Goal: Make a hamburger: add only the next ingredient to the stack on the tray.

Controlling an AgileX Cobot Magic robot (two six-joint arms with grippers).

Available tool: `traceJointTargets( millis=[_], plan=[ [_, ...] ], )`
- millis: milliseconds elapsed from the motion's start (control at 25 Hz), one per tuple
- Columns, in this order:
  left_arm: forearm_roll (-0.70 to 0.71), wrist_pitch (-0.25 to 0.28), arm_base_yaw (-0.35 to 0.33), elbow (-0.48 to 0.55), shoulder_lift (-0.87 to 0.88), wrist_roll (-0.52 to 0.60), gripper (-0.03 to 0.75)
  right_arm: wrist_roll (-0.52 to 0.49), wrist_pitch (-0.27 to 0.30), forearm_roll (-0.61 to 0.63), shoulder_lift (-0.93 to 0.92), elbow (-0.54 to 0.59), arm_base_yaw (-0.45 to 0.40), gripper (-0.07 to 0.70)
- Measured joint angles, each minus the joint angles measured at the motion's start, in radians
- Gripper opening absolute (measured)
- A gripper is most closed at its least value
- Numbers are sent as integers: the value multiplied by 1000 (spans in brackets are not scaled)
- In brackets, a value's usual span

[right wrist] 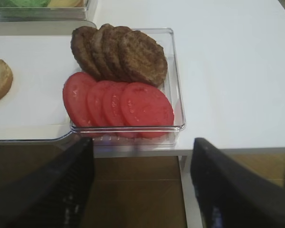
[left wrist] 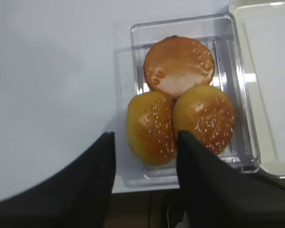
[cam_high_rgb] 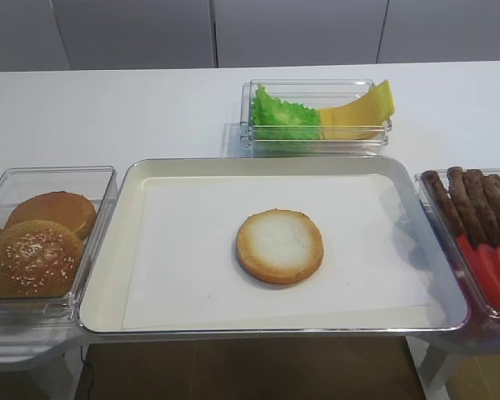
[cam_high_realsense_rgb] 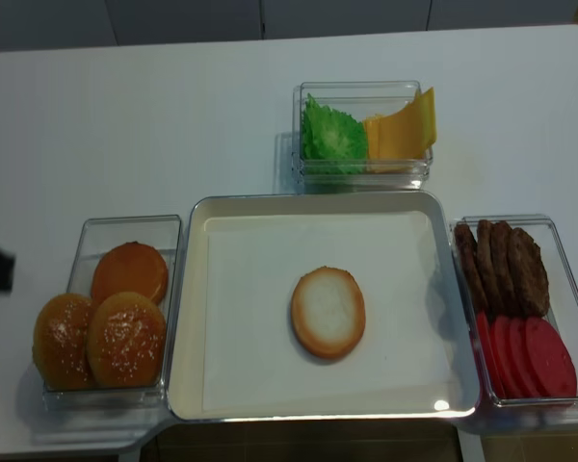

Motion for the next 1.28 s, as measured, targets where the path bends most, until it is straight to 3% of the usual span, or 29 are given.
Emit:
traceJointTargets(
  millis=[280,840,1280],
  plan=[
    [13,44,0,171,-312,-37,317,0,0,0,0,0,0,499],
    [10,73,2,312,-866,-37,317,0,0,0,0,0,0,499],
    [-13,78,2,416,-896,31,317,4,-2,0,0,0,0,499]
  ],
)
